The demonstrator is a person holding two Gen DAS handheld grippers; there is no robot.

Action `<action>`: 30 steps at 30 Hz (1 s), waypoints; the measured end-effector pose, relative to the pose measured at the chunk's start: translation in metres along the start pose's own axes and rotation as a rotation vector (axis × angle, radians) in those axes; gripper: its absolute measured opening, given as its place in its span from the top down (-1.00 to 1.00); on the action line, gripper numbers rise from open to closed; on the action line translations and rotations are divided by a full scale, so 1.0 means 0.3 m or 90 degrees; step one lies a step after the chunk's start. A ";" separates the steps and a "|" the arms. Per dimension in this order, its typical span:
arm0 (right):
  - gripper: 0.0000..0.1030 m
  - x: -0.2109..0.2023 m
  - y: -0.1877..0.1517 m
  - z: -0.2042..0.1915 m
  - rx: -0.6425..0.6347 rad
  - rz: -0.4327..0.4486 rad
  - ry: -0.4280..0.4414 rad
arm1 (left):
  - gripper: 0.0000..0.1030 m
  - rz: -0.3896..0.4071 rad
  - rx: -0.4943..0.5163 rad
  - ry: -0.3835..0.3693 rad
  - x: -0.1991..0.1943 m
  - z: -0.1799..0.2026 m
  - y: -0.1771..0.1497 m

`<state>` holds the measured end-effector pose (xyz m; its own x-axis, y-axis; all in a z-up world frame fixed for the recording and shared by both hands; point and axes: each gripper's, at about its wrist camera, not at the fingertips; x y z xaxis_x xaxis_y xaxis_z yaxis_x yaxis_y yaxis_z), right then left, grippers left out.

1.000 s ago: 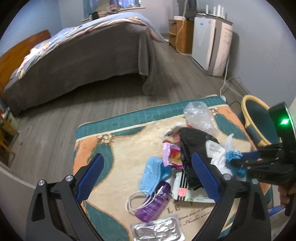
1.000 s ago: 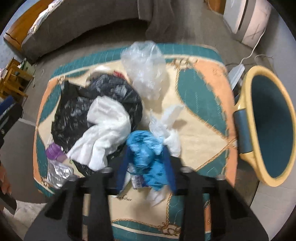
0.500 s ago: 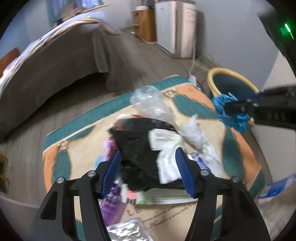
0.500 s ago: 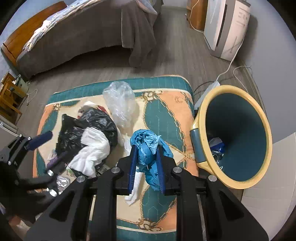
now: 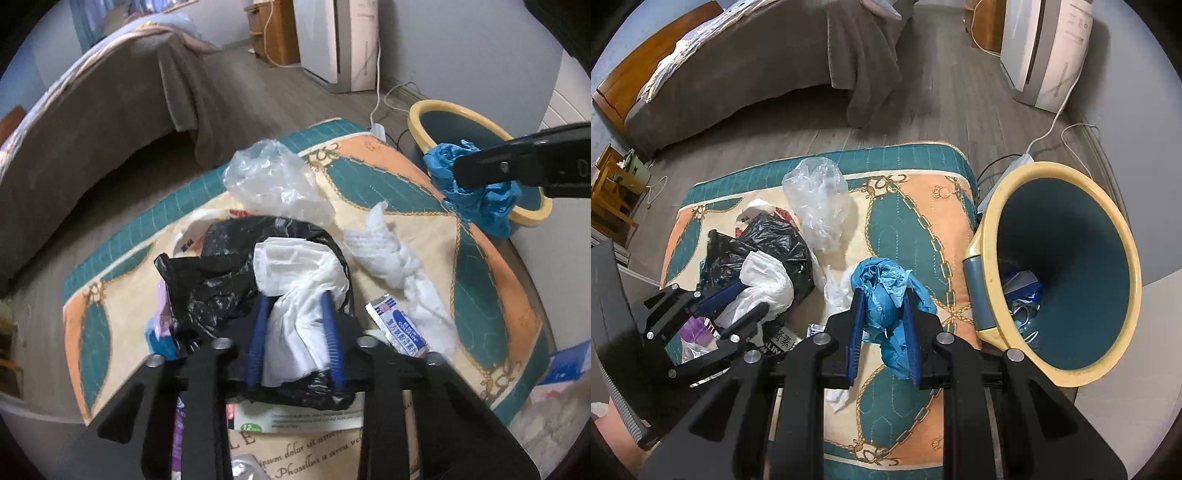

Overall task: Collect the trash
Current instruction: 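Grasp the blue crumpled glove with the right tool, then grasp the white tissue with the left tool while the right holds the glove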

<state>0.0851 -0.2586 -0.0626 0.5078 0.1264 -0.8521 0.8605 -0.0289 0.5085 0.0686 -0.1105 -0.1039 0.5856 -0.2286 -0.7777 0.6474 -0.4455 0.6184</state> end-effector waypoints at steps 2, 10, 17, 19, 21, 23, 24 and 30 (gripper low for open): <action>0.62 0.001 0.003 0.001 0.001 0.000 0.006 | 0.71 0.008 0.007 0.003 -0.009 0.004 0.004; 0.62 -0.013 0.010 -0.001 -0.001 0.011 0.014 | 0.92 0.043 -0.002 0.004 -0.072 -0.019 0.030; 0.61 -0.033 0.019 0.006 0.003 0.028 0.014 | 0.92 0.105 -0.037 0.004 -0.165 -0.069 0.091; 0.61 -0.045 0.027 0.006 -0.003 0.042 0.007 | 0.92 0.126 -0.042 0.004 -0.196 -0.081 0.110; 0.61 -0.063 0.035 0.006 -0.004 0.059 0.002 | 0.92 0.146 -0.056 0.002 -0.226 -0.095 0.129; 0.61 -0.089 0.044 0.012 0.000 0.078 -0.005 | 0.92 0.163 -0.058 0.003 -0.251 -0.100 0.143; 0.61 -0.099 0.047 0.015 0.005 0.084 -0.005 | 0.92 0.170 -0.058 0.001 -0.261 -0.101 0.148; 0.61 -0.108 0.053 0.042 0.032 0.079 0.013 | 0.92 0.107 -0.067 -0.057 -0.192 -0.069 0.122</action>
<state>0.0829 -0.2756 -0.0283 0.6106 0.1385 -0.7797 0.7919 -0.0953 0.6032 0.0687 -0.0958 -0.0343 0.6470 -0.3701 -0.6667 0.5947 -0.3023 0.7449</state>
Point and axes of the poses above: each gripper's, at about its wrist camera, not at the fingertips, and x roughly the way its jaws point, z to its right, y to its top, and after that the axes turned 8 degrees about z, right-handed
